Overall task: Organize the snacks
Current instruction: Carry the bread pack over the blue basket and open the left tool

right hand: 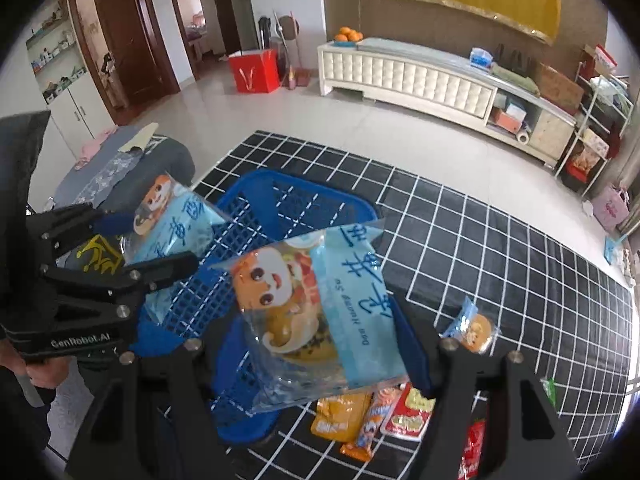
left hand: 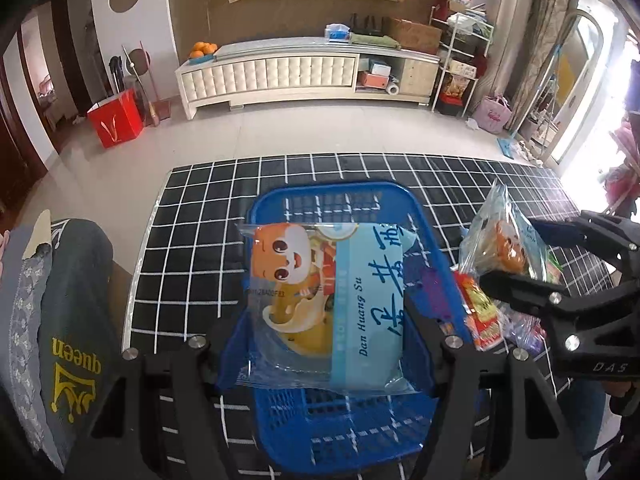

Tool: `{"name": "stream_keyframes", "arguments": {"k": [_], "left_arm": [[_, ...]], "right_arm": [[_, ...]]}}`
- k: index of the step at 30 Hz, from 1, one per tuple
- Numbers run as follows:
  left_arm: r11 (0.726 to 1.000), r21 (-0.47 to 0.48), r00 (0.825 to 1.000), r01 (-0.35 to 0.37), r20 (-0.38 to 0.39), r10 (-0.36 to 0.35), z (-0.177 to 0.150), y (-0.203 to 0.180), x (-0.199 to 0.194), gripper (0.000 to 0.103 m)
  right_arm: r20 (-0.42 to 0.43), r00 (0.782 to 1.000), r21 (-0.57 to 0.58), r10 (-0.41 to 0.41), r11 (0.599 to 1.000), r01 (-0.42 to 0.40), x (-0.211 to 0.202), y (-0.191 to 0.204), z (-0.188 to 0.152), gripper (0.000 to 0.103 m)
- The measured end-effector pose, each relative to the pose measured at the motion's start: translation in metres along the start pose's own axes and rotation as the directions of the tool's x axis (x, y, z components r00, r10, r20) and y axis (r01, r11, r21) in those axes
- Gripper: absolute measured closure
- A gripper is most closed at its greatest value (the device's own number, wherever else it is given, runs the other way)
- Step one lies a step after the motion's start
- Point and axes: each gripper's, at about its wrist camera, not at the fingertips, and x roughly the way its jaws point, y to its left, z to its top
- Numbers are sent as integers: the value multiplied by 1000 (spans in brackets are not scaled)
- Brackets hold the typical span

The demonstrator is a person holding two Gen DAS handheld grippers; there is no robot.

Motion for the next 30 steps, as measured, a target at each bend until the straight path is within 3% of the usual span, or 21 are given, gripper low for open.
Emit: {"name": "stream_keyframes", "arguments": {"k": [11, 14, 30], "left_arm": [[996, -35, 994, 77, -72, -79, 24, 20, 49, 37], [999, -20, 996, 49, -70, -50, 26, 21, 59, 36], [997, -65, 999, 30, -26, -32, 34, 45, 36, 36]], "right_arm": [[-48, 999, 6, 15, 1000, -15, 35, -7, 16, 31], [-52, 999, -7, 5, 1000, -6, 36, -7, 15, 31], [-94, 996, -34, -4, 999, 0, 49, 4, 37, 30]]}}
